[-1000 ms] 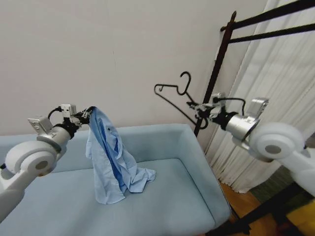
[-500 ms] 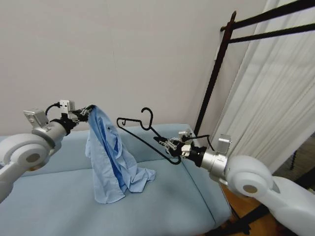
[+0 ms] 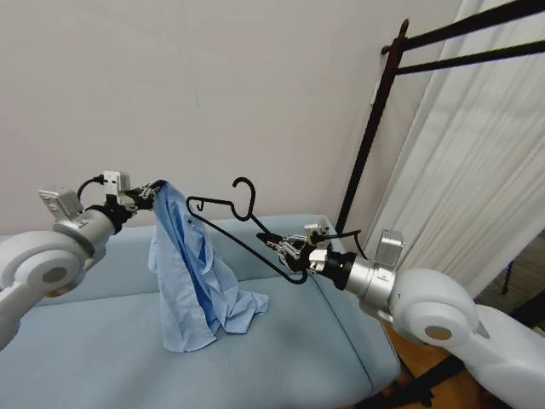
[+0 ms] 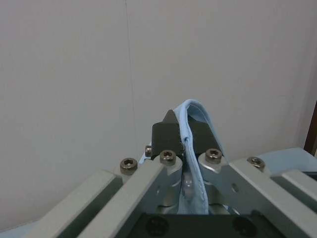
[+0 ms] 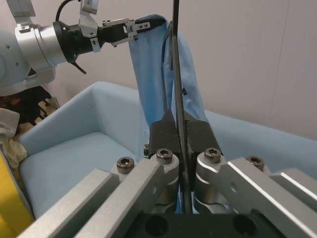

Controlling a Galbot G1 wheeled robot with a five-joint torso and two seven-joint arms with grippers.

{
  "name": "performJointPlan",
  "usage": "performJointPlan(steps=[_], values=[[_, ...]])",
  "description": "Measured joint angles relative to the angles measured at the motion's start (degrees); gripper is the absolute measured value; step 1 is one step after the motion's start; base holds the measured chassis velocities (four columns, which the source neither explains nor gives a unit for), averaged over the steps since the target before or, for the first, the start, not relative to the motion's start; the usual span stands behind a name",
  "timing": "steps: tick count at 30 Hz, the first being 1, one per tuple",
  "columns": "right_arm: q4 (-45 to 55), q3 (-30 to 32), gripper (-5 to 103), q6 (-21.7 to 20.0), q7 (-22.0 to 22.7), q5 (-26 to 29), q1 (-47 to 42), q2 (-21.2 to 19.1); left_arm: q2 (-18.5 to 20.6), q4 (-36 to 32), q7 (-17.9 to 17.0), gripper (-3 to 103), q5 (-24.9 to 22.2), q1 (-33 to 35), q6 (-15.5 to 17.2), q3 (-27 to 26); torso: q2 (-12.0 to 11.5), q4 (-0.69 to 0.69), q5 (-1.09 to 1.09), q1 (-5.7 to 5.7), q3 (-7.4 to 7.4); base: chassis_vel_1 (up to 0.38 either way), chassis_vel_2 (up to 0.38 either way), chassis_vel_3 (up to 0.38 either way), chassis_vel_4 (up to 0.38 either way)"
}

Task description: Pick up the clothes from the sofa and hang them on the clothes hanger.

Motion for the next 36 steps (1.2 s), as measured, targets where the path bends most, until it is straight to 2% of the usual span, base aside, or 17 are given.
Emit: performJointPlan(steps=[21, 31, 36], values=[[-8.1, -11.3, 2, -0.3, 1.5, -3.0, 10.3, 7.1, -0.8, -2.3, -0.7, 1, -0.3, -0.2, 0.1, -0.3, 0.0, 0.00, 0.00, 0.00, 0.00, 0.000, 0.000, 0.000, 0.000], [-12.0, -15.5, 2, -0.2, 3.3, -3.4, 13.3, 10.9, -2.1, -3.6, -0.9, 1, 0.1, -0.1, 0.1, -0.2, 0.0, -0.01, 0.01, 0.00, 0.00, 0.000, 0.000, 0.000, 0.000], [-14.7, -17.2, 2, -0.5, 6.1, -3.1, 14.8, 14.2, -2.5, -4.2, -1.0, 1, 0.8, 0.0, 0.1, -0.7, 0.0, 0.01, 0.00, 0.00, 0.00, 0.000, 0.000, 0.000, 0.000]])
